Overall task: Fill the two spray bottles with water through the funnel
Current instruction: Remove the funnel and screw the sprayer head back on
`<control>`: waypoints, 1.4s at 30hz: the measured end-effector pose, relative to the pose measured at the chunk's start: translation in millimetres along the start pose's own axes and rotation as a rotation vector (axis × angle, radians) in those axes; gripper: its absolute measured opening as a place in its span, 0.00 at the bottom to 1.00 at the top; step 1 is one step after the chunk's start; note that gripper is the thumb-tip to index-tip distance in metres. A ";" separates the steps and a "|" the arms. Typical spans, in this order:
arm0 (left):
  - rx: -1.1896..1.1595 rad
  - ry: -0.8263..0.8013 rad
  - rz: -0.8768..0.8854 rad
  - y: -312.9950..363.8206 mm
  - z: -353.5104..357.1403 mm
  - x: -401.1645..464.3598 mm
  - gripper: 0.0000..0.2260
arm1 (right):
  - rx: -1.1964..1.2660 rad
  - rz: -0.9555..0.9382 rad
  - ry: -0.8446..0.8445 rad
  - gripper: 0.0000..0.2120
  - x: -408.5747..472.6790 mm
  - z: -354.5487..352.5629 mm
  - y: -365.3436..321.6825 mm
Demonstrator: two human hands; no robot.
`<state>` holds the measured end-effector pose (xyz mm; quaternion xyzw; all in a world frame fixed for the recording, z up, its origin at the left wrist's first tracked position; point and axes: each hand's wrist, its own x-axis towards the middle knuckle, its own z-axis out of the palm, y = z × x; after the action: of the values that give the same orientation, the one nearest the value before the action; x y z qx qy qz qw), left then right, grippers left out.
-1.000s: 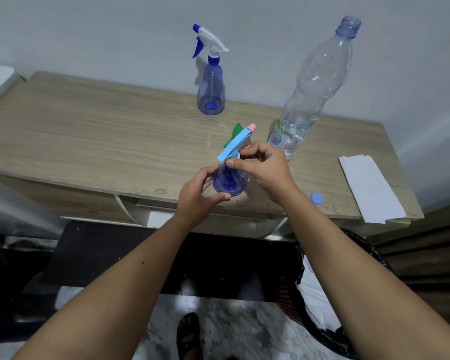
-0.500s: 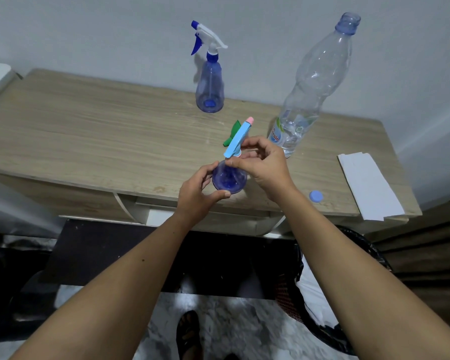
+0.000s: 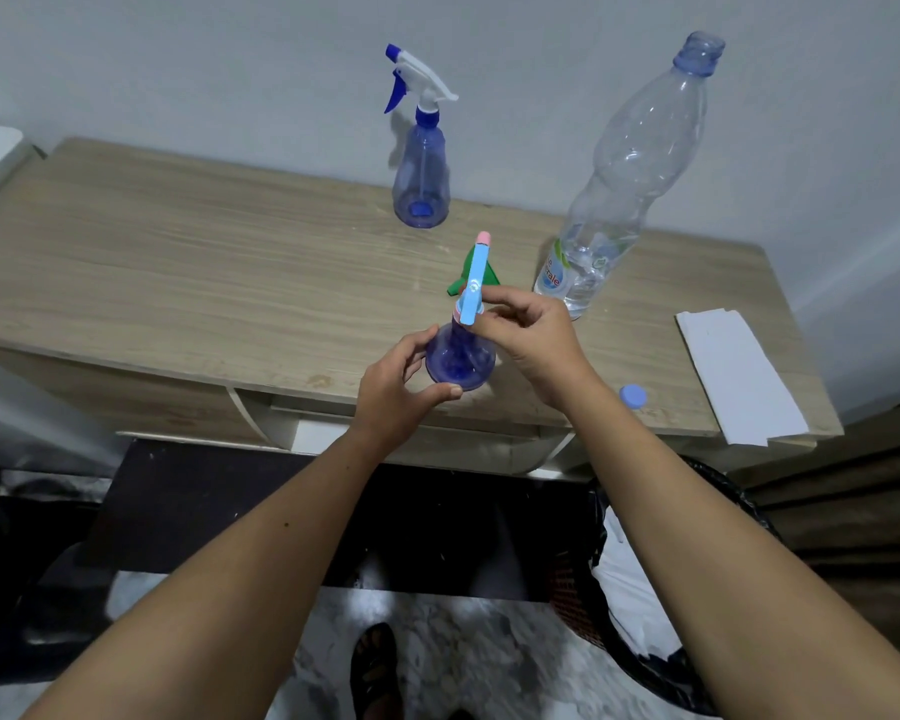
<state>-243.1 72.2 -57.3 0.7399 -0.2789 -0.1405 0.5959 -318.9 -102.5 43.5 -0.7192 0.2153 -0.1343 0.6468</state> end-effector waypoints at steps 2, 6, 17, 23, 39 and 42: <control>0.020 -0.003 0.014 -0.6 -0.2 0.1 0.37 | -0.019 0.004 0.013 0.17 0.7 -0.1 -2.1; 0.040 0.004 0.028 -1.6 0.4 0.1 0.37 | -0.020 -0.009 0.000 0.19 0.6 -1.7 -5.9; 0.040 -0.001 0.025 -3.0 -0.1 1.0 0.37 | -0.043 -0.039 0.017 0.20 -1.6 0.8 -4.0; 0.005 0.001 0.014 -4.4 0.8 1.8 0.37 | -0.036 -0.027 -0.026 0.18 -3.6 0.0 -3.6; 0.073 0.012 0.064 -2.2 2.2 -0.4 0.38 | -0.120 -0.092 0.067 0.15 -8.1 5.6 1.2; 0.111 0.016 0.081 -2.4 1.8 -0.9 0.39 | -0.096 -0.100 0.085 0.16 -8.7 8.9 2.3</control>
<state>-244.2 71.6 -60.2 0.7611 -0.3112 -0.0949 0.5612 -322.7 -90.7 40.9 -0.7531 0.2124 -0.1863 0.5942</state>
